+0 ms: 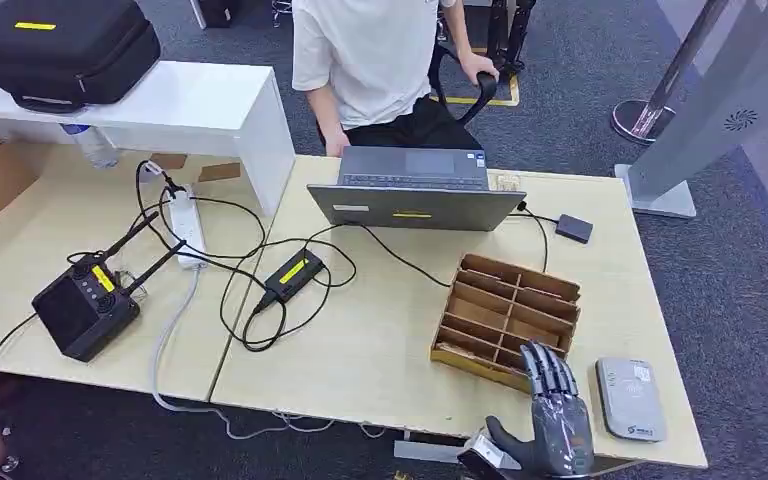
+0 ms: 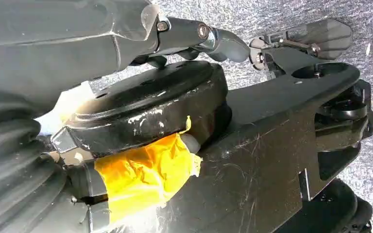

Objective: Pass the card to the sensor for recognition and then transmit it.

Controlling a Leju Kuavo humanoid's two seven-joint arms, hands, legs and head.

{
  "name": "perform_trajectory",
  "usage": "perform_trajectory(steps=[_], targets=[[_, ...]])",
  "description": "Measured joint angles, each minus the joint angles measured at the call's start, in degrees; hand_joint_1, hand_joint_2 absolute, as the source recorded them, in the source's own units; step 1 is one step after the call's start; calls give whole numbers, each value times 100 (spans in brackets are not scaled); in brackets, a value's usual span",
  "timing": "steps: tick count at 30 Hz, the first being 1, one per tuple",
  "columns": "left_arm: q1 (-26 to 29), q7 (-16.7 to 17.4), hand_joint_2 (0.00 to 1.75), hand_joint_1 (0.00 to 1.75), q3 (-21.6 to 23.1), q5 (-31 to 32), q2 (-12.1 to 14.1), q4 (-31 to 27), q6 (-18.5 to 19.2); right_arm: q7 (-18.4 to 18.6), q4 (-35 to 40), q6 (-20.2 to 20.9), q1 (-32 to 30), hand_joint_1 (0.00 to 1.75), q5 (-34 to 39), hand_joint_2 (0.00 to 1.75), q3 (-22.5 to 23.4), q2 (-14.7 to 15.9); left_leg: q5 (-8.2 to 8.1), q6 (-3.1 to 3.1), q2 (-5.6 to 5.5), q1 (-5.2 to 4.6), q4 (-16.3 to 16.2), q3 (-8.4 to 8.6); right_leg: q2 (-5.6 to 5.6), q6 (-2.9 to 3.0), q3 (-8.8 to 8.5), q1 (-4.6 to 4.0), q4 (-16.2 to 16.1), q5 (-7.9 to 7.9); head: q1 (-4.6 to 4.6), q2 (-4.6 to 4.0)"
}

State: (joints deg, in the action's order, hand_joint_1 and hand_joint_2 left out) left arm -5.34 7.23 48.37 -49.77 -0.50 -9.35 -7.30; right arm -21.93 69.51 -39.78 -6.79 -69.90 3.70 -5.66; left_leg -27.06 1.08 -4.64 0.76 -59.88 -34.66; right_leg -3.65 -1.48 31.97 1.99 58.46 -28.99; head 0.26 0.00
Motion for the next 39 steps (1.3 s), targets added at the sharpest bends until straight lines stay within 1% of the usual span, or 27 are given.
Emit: perform_trajectory(steps=[2,8,9,10,14,18,22,31,39], targets=[[-6,5,175,0,28,15,0,0,2,101,-26,0,87,0,-2,175,-72,2,0,0,0,0,0,1,0,0,0,0,0,0,-2,0],[-8,11,175,0,37,17,0,0,2,147,-35,0,125,0,-2,175,-99,2,0,0,0,0,0,1,0,0,0,0,0,0,0,0],[-17,26,175,0,70,28,2,0,7,317,-72,0,261,0,-20,175,-204,35,2,-1,0,0,0,1,0,0,-1,0,0,0,0,0],[-22,37,175,0,87,28,2,0,9,422,-101,0,331,0,-61,175,-217,70,2,-1,-1,-1,0,1,0,0,-1,1,0,0,0,0],[-33,57,175,0,127,24,11,0,22,553,-177,0,465,0,-190,175,-180,194,2,-1,-1,-2,-1,1,0,0,-1,2,-1,1,0,0],[-45,70,175,0,183,9,20,0,48,455,-245,0,600,0,-109,175,-22,347,2,-2,-1,-3,-1,1,0,-1,-2,2,-1,1,0,0],[-49,70,175,0,201,-5,24,0,61,409,-269,0,673,0,-140,175,85,426,2,-2,-1,-2,-1,1,0,-1,-1,2,-1,1,0,0],[-52,70,175,0,219,-57,33,0,68,486,-271,0,719,0,-234,175,131,514,2,-1,-1,-2,-1,1,0,-1,-1,1,0,1,0,0],[-51,70,175,0,223,-90,35,0,68,475,-269,0,719,0,-212,175,166,566,2,-2,-1,-2,-1,1,0,-1,-1,2,-1,1,0,0]])
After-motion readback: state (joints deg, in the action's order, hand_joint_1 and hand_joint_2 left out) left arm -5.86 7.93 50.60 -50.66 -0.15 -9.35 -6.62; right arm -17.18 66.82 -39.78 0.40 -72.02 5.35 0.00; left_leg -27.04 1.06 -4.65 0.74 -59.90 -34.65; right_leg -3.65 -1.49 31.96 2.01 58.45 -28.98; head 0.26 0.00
